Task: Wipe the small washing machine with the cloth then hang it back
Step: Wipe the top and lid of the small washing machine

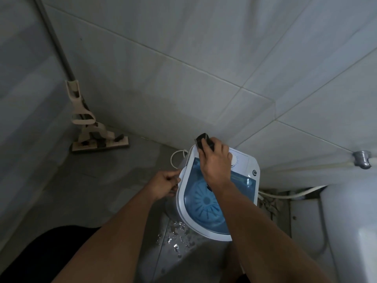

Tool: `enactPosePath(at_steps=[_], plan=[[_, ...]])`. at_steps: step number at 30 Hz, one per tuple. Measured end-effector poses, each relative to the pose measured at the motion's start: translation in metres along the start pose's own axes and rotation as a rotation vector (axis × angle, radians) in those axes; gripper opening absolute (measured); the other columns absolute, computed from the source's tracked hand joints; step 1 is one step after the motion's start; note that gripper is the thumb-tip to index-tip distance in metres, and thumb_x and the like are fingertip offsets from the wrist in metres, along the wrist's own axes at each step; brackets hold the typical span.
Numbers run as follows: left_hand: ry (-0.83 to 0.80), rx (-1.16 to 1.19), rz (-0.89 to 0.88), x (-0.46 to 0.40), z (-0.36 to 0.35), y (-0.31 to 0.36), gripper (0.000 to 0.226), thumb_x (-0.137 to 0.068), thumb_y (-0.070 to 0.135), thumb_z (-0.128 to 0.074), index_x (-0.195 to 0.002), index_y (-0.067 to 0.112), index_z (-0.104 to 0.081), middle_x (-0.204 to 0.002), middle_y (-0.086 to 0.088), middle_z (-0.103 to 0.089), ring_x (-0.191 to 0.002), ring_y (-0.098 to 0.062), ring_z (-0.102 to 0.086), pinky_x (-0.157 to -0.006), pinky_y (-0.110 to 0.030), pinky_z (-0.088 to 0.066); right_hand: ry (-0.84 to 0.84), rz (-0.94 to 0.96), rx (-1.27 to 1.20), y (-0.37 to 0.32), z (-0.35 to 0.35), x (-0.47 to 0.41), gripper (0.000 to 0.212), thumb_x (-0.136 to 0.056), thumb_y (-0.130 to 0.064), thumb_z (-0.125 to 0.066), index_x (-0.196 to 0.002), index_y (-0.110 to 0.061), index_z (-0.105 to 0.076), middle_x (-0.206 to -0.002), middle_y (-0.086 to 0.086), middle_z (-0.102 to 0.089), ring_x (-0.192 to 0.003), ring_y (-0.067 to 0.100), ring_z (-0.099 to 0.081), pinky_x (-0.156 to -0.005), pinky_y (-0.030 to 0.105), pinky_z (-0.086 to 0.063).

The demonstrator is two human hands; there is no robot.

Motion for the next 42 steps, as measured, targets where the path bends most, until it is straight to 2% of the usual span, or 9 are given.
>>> enactPosePath(at_steps=[6, 12, 17, 22, 25, 30, 35, 38, 42], plan=[[-0.016, -0.024, 0.002, 0.002, 0.000, 0.001, 0.041, -0.101, 0.008, -0.052, -0.139, 0.024, -0.058, -0.079, -0.011, -0.054, -0.080, -0.023, -0.052, -0.062, -0.021, -0.055, 0.026, -0.006, -0.088, 0.008, 0.002, 0.000, 0.049, -0.104, -0.047, -0.038, -0.134, -0.021, -0.067, -0.122, 0.010, -0.063, -0.103, 0.033, -0.054, -0.078, 0.047, -0.051], [-0.024, -0.038, -0.010, 0.001, 0.001, 0.001, 0.040, -0.101, 0.010, -0.053, -0.136, 0.028, -0.060, -0.082, -0.012, -0.056, -0.080, -0.022, -0.054, -0.065, -0.023, -0.056, 0.010, -0.053, -0.159, 0.010, 0.002, -0.004, 0.036, -0.103, -0.035, -0.053, -0.132, -0.019, -0.067, -0.114, 0.008, -0.063, -0.100, 0.031, -0.053, -0.078, 0.049, -0.053], [-0.029, -0.045, -0.024, 0.003, 0.001, 0.004, 0.041, -0.101, 0.010, -0.053, -0.137, 0.027, -0.060, -0.085, -0.013, -0.056, -0.082, -0.022, -0.055, -0.063, -0.020, -0.057, -0.013, -0.055, -0.140, 0.008, 0.000, -0.007, 0.038, -0.101, -0.028, -0.057, -0.138, -0.019, -0.062, -0.112, 0.011, -0.060, -0.098, 0.033, -0.054, -0.076, 0.047, -0.052], [-0.033, -0.045, -0.025, 0.005, 0.000, 0.007, 0.040, -0.101, 0.011, -0.053, -0.137, 0.027, -0.059, -0.090, -0.015, -0.058, -0.084, -0.022, -0.057, -0.057, -0.016, -0.057, -0.031, -0.087, -0.224, 0.010, -0.002, -0.014, 0.036, -0.099, -0.038, -0.060, -0.131, -0.023, -0.068, -0.109, 0.007, -0.057, -0.102, 0.029, -0.054, -0.076, 0.047, -0.056], [-0.033, -0.050, -0.023, 0.004, 0.000, 0.006, 0.040, -0.101, 0.011, -0.054, -0.137, 0.028, -0.060, -0.091, -0.013, -0.061, -0.084, -0.021, -0.059, -0.060, -0.019, -0.058, -0.023, -0.084, -0.222, 0.010, -0.002, -0.012, 0.037, -0.100, -0.044, -0.060, -0.130, -0.024, -0.069, -0.108, 0.007, -0.057, -0.103, 0.028, -0.055, -0.074, 0.044, -0.058], [-0.033, -0.047, -0.037, 0.006, -0.001, 0.009, 0.041, -0.101, 0.010, -0.053, -0.137, 0.027, -0.059, -0.091, -0.015, -0.059, -0.085, -0.022, -0.057, -0.063, -0.019, -0.058, -0.002, -0.061, -0.165, 0.005, -0.002, -0.003, 0.040, -0.101, -0.045, -0.056, -0.131, -0.022, -0.068, -0.108, 0.009, -0.057, -0.099, 0.030, -0.056, -0.074, 0.045, -0.057], [-0.027, -0.028, -0.023, 0.005, 0.000, 0.005, 0.040, -0.101, 0.010, -0.053, -0.136, 0.026, -0.060, -0.082, -0.011, -0.056, -0.076, -0.017, -0.056, -0.060, -0.018, -0.057, 0.010, -0.053, -0.165, 0.001, -0.002, 0.008, 0.036, -0.100, -0.041, -0.059, -0.128, -0.020, -0.071, -0.105, 0.010, -0.059, -0.094, 0.031, -0.057, -0.073, 0.046, -0.057], [-0.023, -0.018, -0.019, 0.003, 0.000, 0.004, 0.039, -0.100, 0.010, -0.055, -0.135, 0.025, -0.061, -0.085, -0.013, -0.057, -0.076, -0.018, -0.056, -0.061, -0.019, -0.057, 0.006, 0.031, -0.118, -0.005, -0.001, 0.031, 0.040, -0.100, -0.041, -0.060, -0.133, -0.019, -0.066, -0.107, 0.012, -0.059, -0.093, 0.031, -0.056, -0.074, 0.043, -0.055], [-0.024, -0.005, -0.016, 0.000, 0.000, 0.001, 0.038, -0.100, 0.011, -0.054, -0.134, 0.026, -0.062, -0.087, -0.014, -0.059, -0.080, -0.021, -0.055, -0.069, -0.026, -0.057, -0.141, 0.208, -0.120, -0.011, 0.001, 0.033, 0.046, -0.101, -0.046, -0.054, -0.140, -0.022, -0.057, -0.114, 0.009, -0.055, -0.097, 0.029, -0.059, -0.068, 0.041, -0.057]])
Point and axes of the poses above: each hand's wrist, its own x-axis away from the middle knuckle, its own z-axis out of the back of the hand, y = z × x, the point moved 8 cm from there along -x, towards the middle knuckle
